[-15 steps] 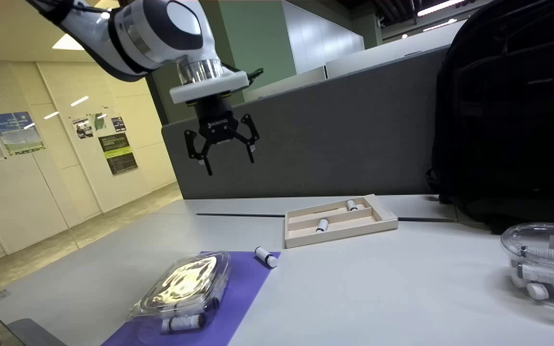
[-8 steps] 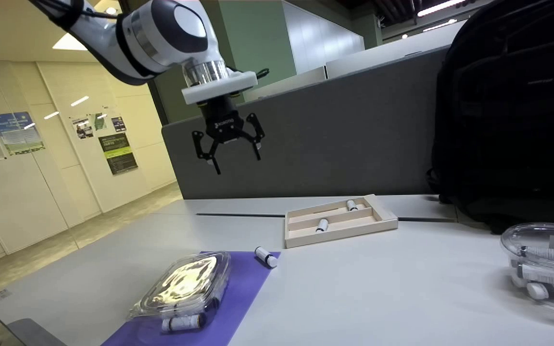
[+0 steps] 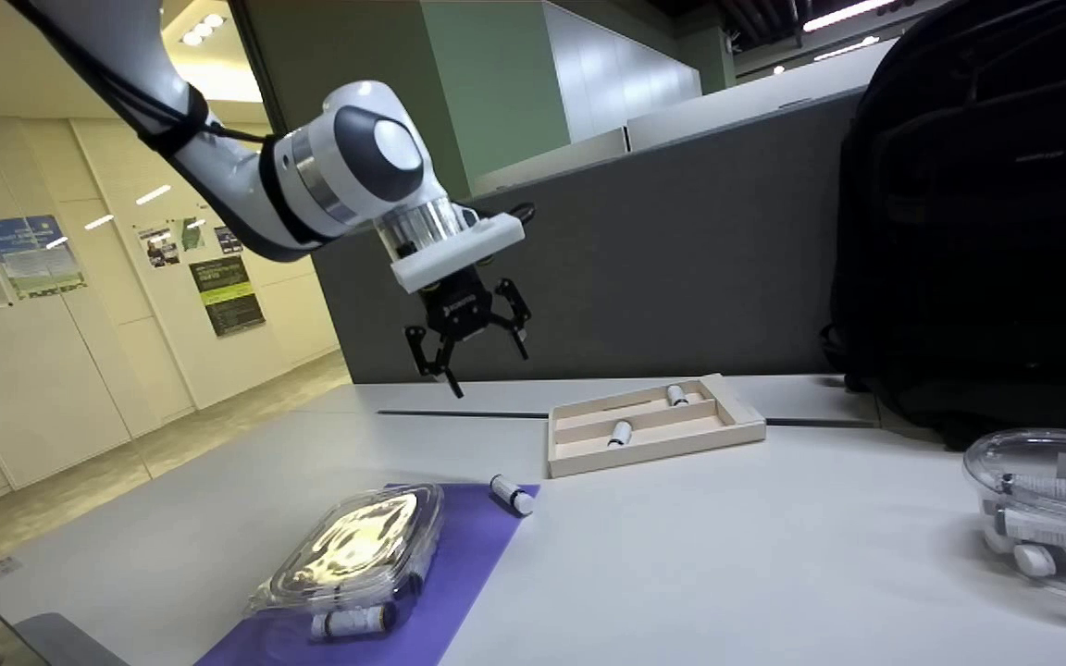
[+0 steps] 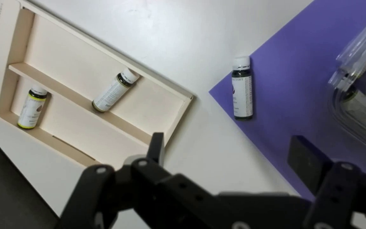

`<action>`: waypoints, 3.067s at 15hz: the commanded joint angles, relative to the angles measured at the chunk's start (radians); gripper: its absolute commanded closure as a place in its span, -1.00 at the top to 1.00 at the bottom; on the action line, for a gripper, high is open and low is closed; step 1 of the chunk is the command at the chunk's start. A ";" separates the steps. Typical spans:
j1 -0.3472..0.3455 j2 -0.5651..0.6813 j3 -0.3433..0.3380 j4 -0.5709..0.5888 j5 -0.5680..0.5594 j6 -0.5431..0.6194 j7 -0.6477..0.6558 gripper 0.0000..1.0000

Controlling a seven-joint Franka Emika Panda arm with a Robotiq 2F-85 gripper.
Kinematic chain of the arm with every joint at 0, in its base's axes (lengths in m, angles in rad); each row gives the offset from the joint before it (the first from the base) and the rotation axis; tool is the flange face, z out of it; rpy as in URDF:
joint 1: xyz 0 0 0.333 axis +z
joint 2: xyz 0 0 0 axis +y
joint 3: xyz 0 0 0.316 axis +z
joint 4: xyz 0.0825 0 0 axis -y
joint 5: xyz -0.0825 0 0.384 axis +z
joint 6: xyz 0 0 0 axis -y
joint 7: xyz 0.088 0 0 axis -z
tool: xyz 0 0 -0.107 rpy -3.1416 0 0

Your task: Take the bottle from the table and put it in the bottom compartment of the box

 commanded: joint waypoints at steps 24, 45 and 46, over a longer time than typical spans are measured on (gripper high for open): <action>-0.132 0.308 0.098 0.122 0.110 0.025 -0.130 0.50; -0.190 0.261 0.124 0.270 0.324 -0.060 -0.149 -0.87; -0.196 0.268 0.121 0.292 0.347 -0.069 -0.138 -0.87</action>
